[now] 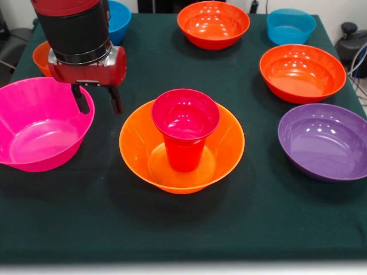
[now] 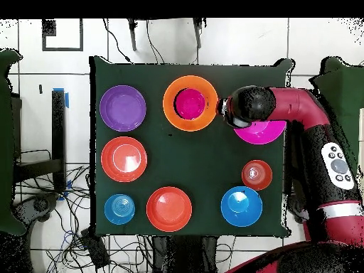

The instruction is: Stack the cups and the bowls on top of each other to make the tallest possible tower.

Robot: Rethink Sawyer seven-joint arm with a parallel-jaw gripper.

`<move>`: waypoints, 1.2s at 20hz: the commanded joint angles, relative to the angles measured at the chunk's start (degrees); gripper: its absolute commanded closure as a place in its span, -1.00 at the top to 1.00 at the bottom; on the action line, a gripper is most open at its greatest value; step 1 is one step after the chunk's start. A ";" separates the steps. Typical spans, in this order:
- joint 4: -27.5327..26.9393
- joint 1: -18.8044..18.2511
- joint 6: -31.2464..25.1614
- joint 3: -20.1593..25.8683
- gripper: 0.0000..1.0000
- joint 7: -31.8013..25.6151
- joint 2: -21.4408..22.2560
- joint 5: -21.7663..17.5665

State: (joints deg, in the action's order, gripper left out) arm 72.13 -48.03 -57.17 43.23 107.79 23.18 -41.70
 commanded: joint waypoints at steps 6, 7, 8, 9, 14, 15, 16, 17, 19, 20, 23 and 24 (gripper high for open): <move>-3.54 3.72 2.25 -4.66 1.00 -11.98 -2.99 -6.77; -3.77 3.87 2.29 -4.84 1.00 -11.68 -3.15 -6.97; -3.92 3.95 2.68 -4.95 1.00 -11.59 -3.43 -7.30; -4.03 4.00 2.82 -5.01 1.00 -11.49 -3.59 -7.42; -4.97 4.55 2.82 -5.71 1.00 -10.97 -4.39 -8.78; -5.10 4.65 2.88 -5.86 1.00 -10.85 -4.48 -9.04; -5.21 4.71 3.01 -5.94 1.00 -11.01 -4.55 -9.32; -5.24 4.73 3.13 -5.97 1.00 -10.97 -4.59 -9.44; -5.57 5.13 2.95 -6.46 1.00 -10.79 -4.64 -9.94; -5.82 5.48 2.62 -6.94 1.00 -10.38 -4.62 -10.28; -6.21 6.03 2.31 -7.68 1.00 -10.10 -4.60 -11.19; -6.08 6.05 2.42 -7.91 1.00 -10.08 -4.49 -11.50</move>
State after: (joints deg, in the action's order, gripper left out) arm 68.81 -44.75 -57.11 41.46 107.79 20.92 -46.17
